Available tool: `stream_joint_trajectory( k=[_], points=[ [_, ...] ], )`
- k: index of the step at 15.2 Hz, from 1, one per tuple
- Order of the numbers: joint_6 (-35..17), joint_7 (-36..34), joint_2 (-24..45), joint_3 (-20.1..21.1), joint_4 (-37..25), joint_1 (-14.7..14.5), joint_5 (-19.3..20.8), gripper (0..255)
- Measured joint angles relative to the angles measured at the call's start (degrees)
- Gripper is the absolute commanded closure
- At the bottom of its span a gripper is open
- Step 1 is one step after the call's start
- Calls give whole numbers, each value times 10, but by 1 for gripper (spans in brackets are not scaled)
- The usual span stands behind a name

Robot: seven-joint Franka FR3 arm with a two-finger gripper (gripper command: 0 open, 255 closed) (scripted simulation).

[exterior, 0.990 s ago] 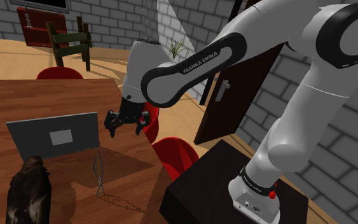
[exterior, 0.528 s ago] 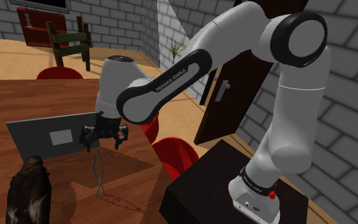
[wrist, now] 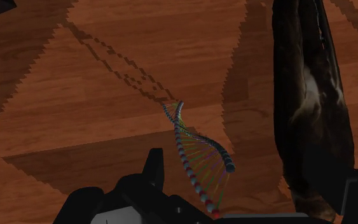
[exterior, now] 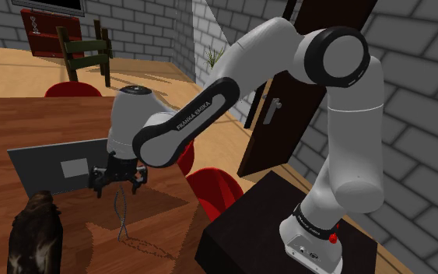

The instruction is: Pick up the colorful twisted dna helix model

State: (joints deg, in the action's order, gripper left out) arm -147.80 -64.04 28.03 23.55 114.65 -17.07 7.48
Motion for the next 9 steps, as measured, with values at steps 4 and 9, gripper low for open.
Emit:
stream_joint_trajectory(
  k=[4,9],
  points=[
    [-14,-3,15,-6,-1,-4,7,255],
    [-15,-3,16,-7,-1,-5,7,255]
  ],
)
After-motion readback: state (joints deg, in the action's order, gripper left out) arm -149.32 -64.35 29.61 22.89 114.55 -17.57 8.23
